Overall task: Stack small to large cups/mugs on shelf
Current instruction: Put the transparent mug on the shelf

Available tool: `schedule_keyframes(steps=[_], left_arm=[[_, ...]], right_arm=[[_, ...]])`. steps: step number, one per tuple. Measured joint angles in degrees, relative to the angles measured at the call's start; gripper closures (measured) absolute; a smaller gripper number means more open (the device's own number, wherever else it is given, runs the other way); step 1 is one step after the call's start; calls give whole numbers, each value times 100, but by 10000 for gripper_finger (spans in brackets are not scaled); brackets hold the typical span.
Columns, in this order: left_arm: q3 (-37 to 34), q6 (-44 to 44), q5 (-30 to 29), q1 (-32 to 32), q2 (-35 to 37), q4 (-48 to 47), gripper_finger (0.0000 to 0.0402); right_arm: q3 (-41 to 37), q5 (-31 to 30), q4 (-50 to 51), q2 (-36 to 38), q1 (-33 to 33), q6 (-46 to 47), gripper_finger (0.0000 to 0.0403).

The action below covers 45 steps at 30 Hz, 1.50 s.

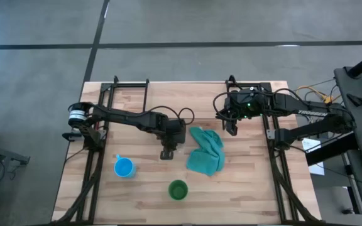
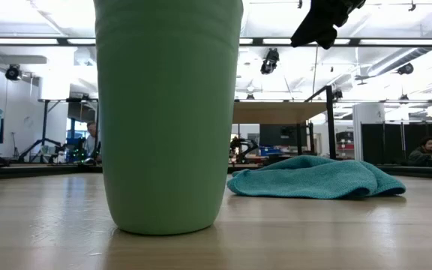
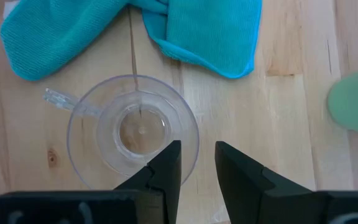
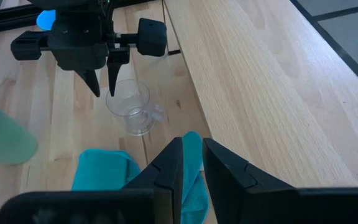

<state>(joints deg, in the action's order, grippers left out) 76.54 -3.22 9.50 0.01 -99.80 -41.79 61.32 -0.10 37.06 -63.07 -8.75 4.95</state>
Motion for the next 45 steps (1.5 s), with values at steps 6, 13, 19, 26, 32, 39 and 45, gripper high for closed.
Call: schedule_keyframes(steps=[6, 13, 19, 26, 32, 39, 45], left_arm=[[-3, -1, 14, 0, -8, 20, 317], [-85, -1, 18, 0, -36, 38, 317], [-118, -4, 17, 2, -36, 72, 317], [-198, -9, 17, 4, -36, 124, 317], [-212, -11, 17, 4, -36, 227, 317], [-401, -9, 15, 2, -36, 528, 317], [-504, -7, 15, 0, -36, 539, 317]], right_arm=[[0, 0, 0, 0, 0, 0, 346], [0, 0, -2, 0, 0, 0, 346], [0, 0, -4, 0, 0, 0, 346], [0, -2, -3, 0, 0, 0, 346], [0, -2, -4, 0, 0, 0, 346], [-3, -2, -3, 0, -1, 0, 346], [-7, -2, -4, 0, 0, 0, 346]])
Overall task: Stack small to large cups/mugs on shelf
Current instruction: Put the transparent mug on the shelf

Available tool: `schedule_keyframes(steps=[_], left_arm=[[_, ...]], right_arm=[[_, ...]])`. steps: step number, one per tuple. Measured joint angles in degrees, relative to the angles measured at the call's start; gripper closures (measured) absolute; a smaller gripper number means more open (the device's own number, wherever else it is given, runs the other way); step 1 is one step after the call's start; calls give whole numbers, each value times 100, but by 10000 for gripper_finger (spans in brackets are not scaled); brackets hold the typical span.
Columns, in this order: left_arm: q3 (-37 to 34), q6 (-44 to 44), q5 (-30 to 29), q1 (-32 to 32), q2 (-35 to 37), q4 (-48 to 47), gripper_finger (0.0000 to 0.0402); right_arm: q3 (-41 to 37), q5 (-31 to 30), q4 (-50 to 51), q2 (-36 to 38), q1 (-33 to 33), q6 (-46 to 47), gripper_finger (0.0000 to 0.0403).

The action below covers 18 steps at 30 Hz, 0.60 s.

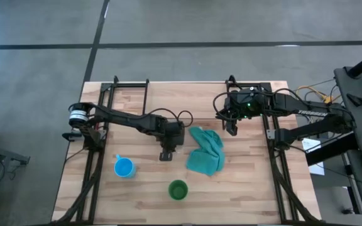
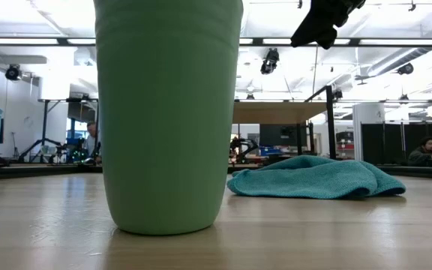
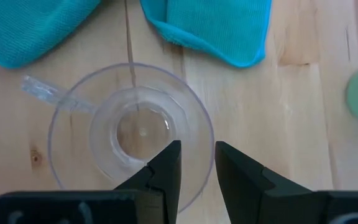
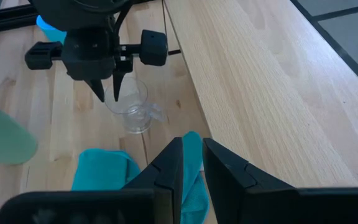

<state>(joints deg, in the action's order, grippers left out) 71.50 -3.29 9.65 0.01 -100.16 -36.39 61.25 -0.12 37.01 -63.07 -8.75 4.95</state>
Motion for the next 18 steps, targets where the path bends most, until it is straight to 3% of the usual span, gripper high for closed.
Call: schedule_keyframes(steps=[8, 15, 18], left_arm=[[-13, -9, -190, 0, -2, 43, 325], [10, -5, -281, 0, 0, 137, 393], [145, -3, -280, 0, 26, 127, 396]], right_arm=[[0, 0, -4, 0, -1, -60, 346], [0, -2, -5, 0, -1, -66, 346], [0, -2, -5, 0, -2, -66, 346]])
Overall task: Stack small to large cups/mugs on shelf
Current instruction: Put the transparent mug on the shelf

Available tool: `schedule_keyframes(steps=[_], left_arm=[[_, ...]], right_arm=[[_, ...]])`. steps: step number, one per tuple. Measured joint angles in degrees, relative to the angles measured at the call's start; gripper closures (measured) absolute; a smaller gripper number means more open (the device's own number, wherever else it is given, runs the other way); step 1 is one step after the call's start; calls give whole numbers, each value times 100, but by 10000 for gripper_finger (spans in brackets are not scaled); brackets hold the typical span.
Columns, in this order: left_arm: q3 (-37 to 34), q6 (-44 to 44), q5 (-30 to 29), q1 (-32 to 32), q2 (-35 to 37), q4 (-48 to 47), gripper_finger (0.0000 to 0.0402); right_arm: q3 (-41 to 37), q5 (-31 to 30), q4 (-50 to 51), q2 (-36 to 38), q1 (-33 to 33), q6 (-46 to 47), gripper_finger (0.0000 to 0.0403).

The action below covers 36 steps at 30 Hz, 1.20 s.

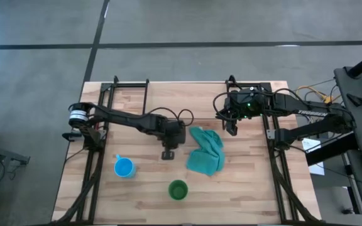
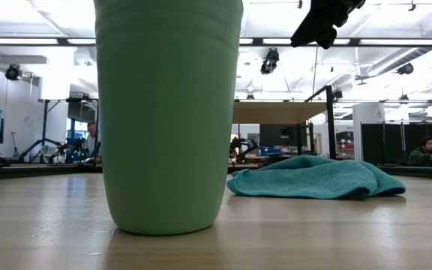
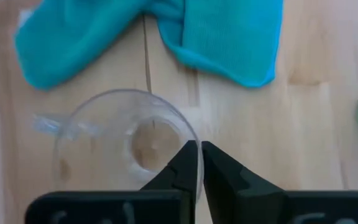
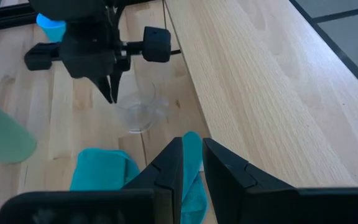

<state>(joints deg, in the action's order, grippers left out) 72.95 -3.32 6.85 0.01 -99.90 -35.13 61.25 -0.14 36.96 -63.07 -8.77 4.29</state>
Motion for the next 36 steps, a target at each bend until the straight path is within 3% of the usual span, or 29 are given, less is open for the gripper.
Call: schedule_keyframes(steps=[25, 32, 36], left_arm=[[2818, -6, -627, 6, 169, -2741, 401], [3451, -20, -2044, -151, 171, -3679, 401], [3512, -10, -2092, -435, 175, -4099, 401]], right_arm=[[0, -4, -5, -2, 0, -147, 346], [0, -4, -13, -1, -2, -197, 346], [0, -4, -43, -2, -1, -197, 346]])
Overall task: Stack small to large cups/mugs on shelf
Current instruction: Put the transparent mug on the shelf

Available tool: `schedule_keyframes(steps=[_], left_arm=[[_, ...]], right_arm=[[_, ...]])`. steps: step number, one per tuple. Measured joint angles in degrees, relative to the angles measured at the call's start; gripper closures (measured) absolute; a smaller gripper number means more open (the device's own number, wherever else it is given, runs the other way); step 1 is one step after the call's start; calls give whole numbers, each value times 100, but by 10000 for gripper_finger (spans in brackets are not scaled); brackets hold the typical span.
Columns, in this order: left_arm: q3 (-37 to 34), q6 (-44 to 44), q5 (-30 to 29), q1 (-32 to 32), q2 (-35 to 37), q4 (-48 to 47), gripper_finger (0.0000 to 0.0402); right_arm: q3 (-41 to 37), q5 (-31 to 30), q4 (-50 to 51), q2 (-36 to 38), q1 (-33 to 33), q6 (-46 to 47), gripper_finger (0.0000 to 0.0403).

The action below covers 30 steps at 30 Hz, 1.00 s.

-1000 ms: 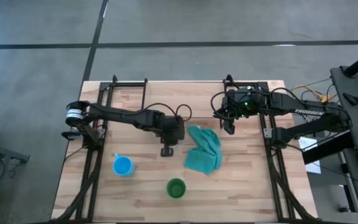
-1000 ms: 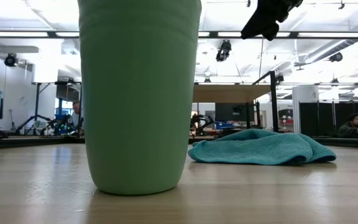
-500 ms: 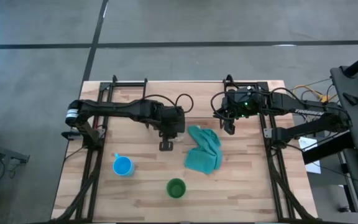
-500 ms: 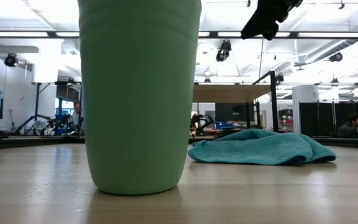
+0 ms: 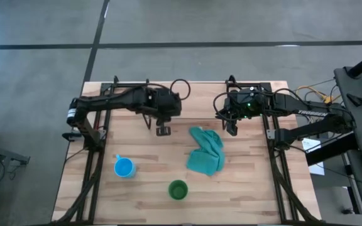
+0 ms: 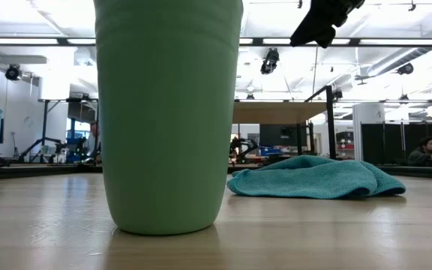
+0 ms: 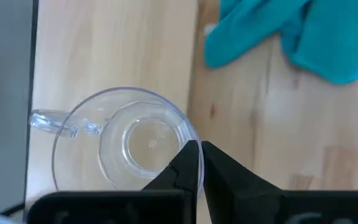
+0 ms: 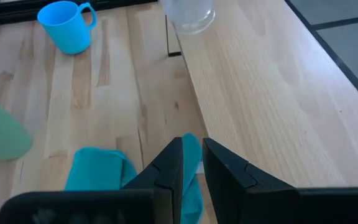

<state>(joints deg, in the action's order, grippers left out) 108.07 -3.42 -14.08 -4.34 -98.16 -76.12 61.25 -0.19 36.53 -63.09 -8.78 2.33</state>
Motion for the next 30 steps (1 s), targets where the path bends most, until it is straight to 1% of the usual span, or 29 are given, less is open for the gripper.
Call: schedule_keyframes(steps=[6, 12, 14, 17, 19, 30], left_arm=[[-13, 0, 7, -507, -1, -335, 402], [-13, 18, 70, -1040, -1, -337, 402], [-13, 134, 275, -1185, -1, -325, 402], [-33, 440, 828, -1379, -2, -187, 402], [-35, 459, 1065, -1449, -3, -147, 402], [-169, 453, 1063, -1456, -3, -37, 401]], right_arm=[[0, 2, -4, 0, 0, 26, 346], [0, 2, -4, 0, 0, 65, 346], [0, 2, -4, 0, 0, 65, 346], [0, 2, -4, 0, 0, 65, 346], [0, 2, -4, 0, 0, 65, 346], [0, 2, -4, 0, 0, 59, 346]])
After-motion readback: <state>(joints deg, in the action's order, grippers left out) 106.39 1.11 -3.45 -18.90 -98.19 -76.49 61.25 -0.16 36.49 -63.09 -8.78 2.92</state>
